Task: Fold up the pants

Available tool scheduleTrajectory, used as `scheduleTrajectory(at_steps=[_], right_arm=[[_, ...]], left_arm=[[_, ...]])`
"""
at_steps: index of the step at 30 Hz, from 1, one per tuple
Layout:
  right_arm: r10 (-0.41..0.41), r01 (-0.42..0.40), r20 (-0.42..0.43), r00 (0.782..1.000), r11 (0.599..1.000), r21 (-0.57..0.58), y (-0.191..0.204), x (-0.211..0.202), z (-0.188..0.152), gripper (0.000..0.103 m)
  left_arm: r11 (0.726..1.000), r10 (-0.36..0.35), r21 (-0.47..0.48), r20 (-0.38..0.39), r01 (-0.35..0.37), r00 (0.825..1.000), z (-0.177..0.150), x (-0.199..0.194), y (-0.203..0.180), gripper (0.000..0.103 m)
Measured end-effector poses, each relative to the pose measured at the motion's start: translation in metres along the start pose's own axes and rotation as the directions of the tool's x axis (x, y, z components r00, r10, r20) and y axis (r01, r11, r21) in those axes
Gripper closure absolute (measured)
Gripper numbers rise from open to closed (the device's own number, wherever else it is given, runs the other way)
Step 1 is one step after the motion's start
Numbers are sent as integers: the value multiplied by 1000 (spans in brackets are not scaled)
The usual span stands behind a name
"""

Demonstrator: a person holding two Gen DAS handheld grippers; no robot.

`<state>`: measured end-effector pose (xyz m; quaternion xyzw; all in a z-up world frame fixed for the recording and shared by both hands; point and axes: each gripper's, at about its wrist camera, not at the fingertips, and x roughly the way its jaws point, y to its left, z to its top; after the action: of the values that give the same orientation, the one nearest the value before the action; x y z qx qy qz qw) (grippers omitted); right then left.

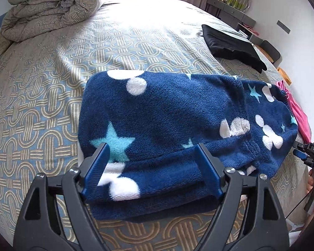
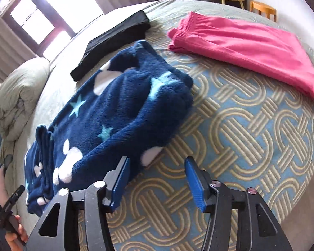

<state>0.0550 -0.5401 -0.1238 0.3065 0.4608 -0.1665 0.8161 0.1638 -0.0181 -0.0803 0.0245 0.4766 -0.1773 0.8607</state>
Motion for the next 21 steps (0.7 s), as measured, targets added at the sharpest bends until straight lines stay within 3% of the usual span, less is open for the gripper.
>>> scheduleTrajectory(at_steps=[2,6,15,17,18,19,21], right_arm=[[37,-36,-14,999,996,80,-26,3,4,39],[163,-170,54,985,973,154,-39,6,9,22],[302,-319,104,948,903,287,-42,33,41,19],[302,-316,93,949,903,291,-32,40,48,25],[283,-297,90,955,913,282,-29,40,51,38],[254,-268,86,963,927,264,-26,39,52,61],[225,-237,76,971,943,233,-22,37,52,79]], left_arm=[[1000,-1,0,-8,1,1000,1,1,-5,20],[1000,-8,-3,-23,8,1000,3,3,-7,20],[1000,-20,-7,-26,20,999,4,2,-4,20],[999,-32,-9,-38,32,999,5,6,-5,20],[999,-42,-10,-43,41,998,6,9,-7,20],[999,-52,-9,-48,51,997,7,11,-9,20],[998,-67,3,-55,67,996,9,15,-15,20]])
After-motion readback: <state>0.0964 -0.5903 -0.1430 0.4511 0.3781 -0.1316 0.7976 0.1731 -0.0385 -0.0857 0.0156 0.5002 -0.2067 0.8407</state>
